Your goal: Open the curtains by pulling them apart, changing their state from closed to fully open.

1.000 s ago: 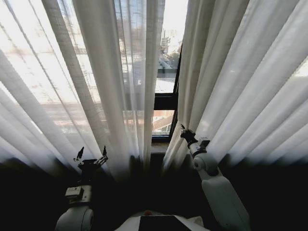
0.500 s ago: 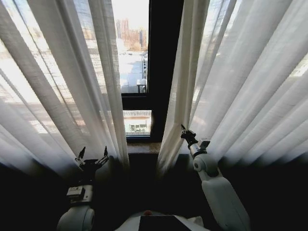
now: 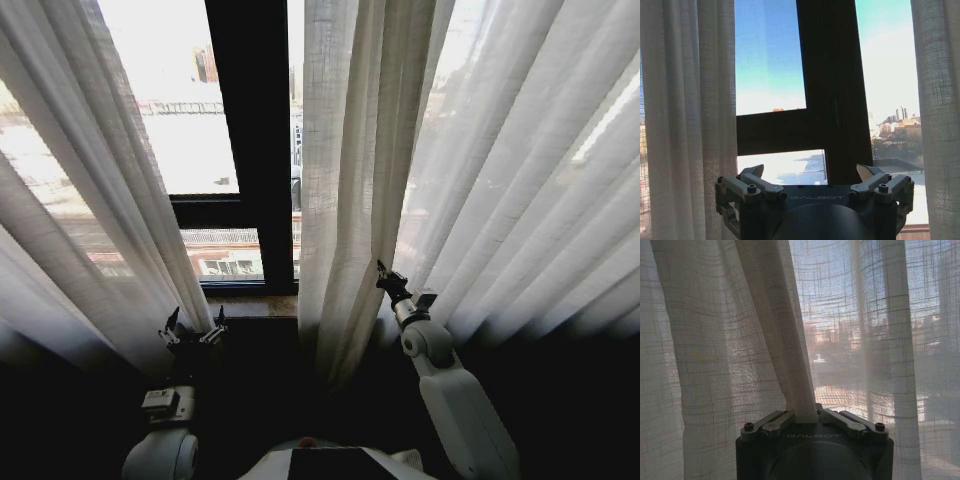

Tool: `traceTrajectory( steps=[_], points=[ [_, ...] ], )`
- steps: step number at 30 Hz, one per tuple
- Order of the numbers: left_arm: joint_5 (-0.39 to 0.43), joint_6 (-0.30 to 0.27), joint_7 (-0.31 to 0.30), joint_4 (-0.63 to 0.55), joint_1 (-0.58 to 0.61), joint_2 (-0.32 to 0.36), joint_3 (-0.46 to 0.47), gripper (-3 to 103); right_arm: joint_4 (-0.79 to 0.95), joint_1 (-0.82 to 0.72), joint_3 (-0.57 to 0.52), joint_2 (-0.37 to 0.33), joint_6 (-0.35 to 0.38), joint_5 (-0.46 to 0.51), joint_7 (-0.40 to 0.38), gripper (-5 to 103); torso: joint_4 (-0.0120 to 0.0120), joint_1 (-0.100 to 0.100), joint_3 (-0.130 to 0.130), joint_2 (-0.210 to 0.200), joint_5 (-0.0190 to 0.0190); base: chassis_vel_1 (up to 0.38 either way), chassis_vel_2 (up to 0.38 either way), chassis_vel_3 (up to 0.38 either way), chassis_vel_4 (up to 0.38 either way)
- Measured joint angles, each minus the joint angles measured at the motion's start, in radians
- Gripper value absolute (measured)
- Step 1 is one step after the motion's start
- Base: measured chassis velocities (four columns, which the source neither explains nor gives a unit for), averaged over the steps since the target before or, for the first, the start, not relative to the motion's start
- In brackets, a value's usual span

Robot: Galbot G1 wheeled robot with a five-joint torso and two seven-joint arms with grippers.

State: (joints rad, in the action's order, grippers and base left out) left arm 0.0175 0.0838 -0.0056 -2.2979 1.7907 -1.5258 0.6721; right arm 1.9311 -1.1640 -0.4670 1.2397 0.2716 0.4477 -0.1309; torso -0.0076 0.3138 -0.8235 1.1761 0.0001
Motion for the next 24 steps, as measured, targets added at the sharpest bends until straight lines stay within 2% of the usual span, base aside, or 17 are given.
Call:
traceTrajectory(
  steps=[24],
  points=[
    [-0.003,0.002,0.000,0.014,-0.006,0.003,-0.009,100,0.011,-0.021,-0.026,0.002,-0.001,-0.002,-0.002,0,-0.0001,0.000,0.000,0.000,0.0002,-0.357,-0.354,0.357,0.359]
  ],
)
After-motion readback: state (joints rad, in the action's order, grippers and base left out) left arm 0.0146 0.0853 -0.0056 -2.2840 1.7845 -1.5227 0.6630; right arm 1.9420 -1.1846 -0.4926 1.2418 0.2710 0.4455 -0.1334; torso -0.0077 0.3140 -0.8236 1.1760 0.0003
